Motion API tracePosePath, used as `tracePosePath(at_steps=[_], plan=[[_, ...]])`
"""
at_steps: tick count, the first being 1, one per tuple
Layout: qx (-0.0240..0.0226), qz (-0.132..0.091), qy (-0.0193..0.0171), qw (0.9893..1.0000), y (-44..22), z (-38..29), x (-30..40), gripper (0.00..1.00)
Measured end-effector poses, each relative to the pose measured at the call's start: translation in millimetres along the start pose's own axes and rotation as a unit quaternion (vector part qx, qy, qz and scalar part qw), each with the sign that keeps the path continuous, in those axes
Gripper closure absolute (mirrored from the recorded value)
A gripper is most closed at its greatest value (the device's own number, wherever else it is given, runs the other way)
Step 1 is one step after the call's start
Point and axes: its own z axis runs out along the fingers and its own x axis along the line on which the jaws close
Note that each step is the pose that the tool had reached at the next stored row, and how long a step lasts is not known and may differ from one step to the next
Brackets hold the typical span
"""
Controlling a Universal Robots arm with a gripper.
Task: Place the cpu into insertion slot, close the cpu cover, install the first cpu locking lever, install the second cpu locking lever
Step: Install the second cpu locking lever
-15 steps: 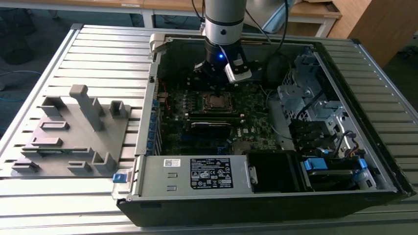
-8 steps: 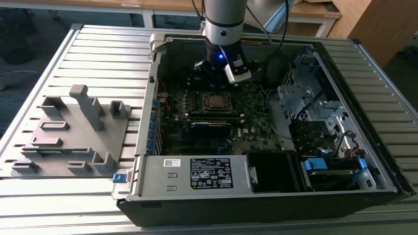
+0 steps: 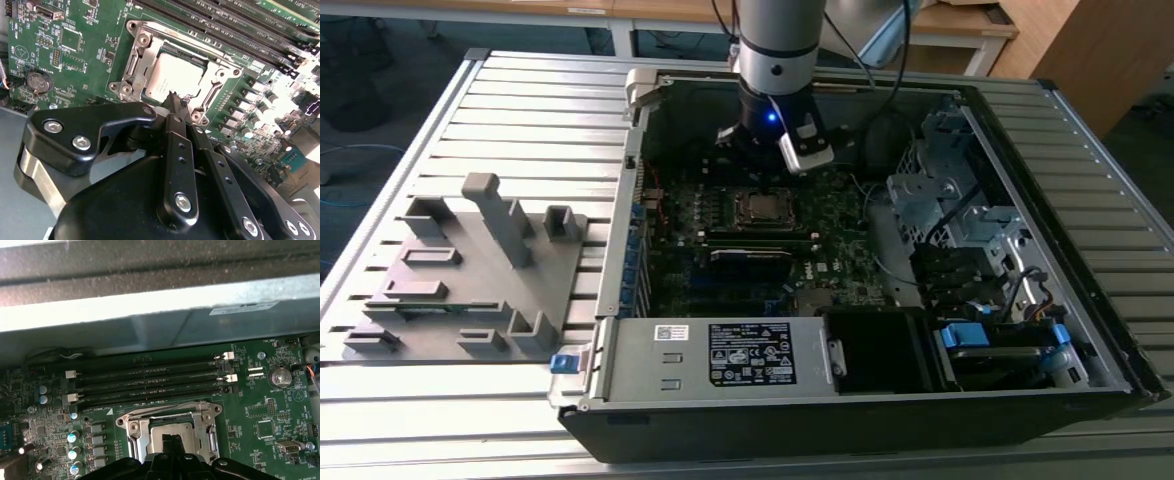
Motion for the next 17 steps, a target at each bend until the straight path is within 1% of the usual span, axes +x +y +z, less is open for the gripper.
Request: tracePosePath(at_steps=[3, 5, 13, 17], plan=[[0.0, 0.0, 0.0, 1.0, -0.7, -0.1, -0.1, 0.9], [0.0001, 0.0, 0.0, 1.0, -0.6, -1.3, -0.1, 0.9], [0.0001, 0.0, 0.0, 1.0, 0.0, -10.6, -0.5, 0.9], [-0.0001, 0.0, 0.0, 1.0, 0.2, -12.0, -0.6, 0.9]])
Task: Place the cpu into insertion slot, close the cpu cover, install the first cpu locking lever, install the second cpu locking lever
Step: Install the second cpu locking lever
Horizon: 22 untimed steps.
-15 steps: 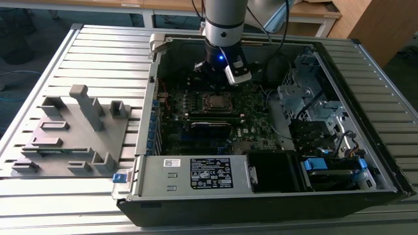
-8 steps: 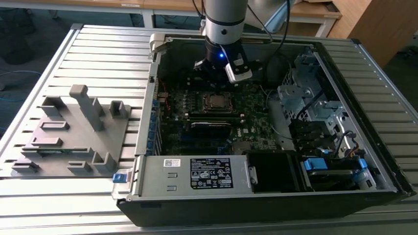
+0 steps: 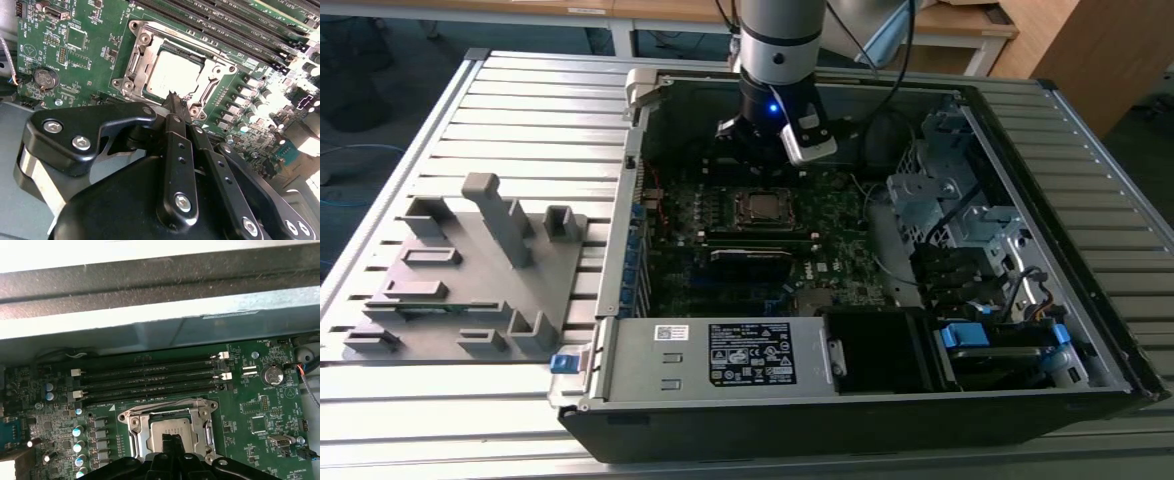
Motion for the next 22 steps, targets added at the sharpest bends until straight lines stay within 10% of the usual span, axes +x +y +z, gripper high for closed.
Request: tracePosePath(at_steps=[22], plan=[[0.0002, 0.0, 0.0001, 1.0, -11.8, -0.9, -1.9, 0.9]])
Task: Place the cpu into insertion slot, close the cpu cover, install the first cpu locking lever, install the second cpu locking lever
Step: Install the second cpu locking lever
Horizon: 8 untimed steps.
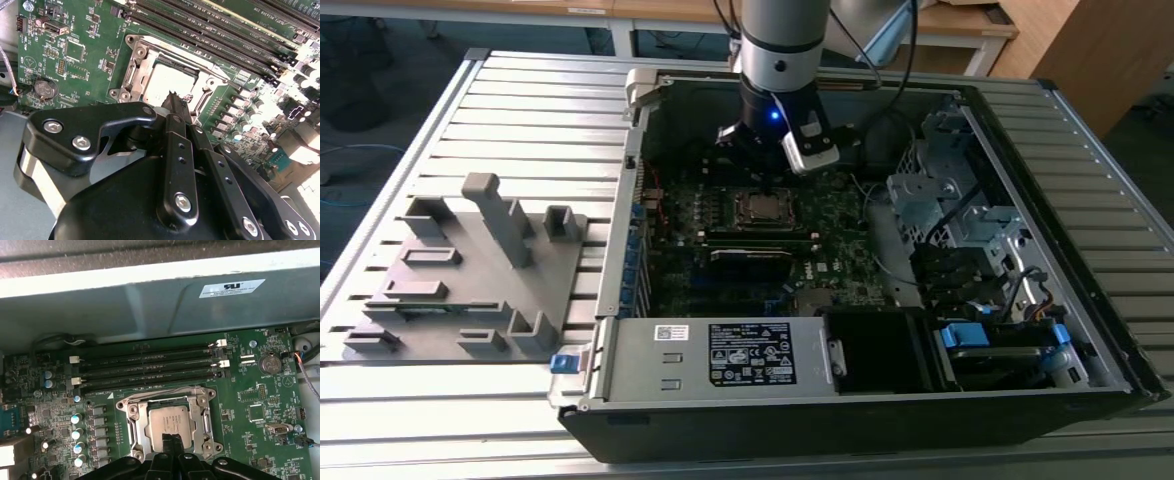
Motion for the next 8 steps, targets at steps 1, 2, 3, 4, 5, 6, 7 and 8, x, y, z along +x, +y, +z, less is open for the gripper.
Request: tracePosePath(at_steps=[1, 2, 3, 4, 5, 6, 7, 8], plan=[[0.0, 0.0, 0.0, 1.0, -1.1, -0.1, -0.2, 0.9], [0.0, 0.0, 0.0, 1.0, -1.1, -0.1, -0.2, 0.9], [0.0, 0.0, 0.0, 1.0, -1.2, -0.1, -0.2, 0.9], [0.0, 0.0, 0.0, 1.0, -1.4, -0.1, -0.2, 0.9], [0.0, 0.0, 0.0, 1.0, -1.8, -0.1, -0.3, 0.9], [0.0, 0.0, 0.0, 1.0, -2.3, -0.2, -0.4, 0.9], [0.0, 0.0, 0.0, 1.0, -2.8, -0.2, -0.4, 0.9], [0.0, 0.0, 0.0, 1.0, -3.6, -0.2, -0.6, 0.9]])
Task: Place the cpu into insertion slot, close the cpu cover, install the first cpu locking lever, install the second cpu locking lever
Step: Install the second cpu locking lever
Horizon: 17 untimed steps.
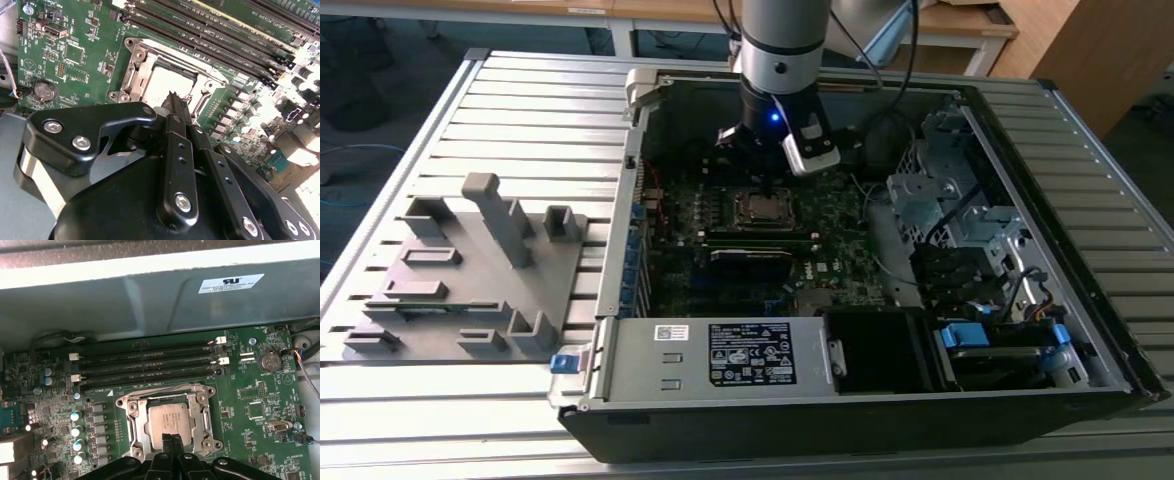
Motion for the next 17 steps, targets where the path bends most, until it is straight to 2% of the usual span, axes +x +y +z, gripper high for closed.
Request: tracePosePath(at_steps=[7, 17], plan=[[0.0, 0.0, 0.0, 1.0, -6.3, -0.4, -1.0, 0.9], [0.0, 0.0, 0.0, 1.0, -8.6, -0.5, -1.4, 0.9]])
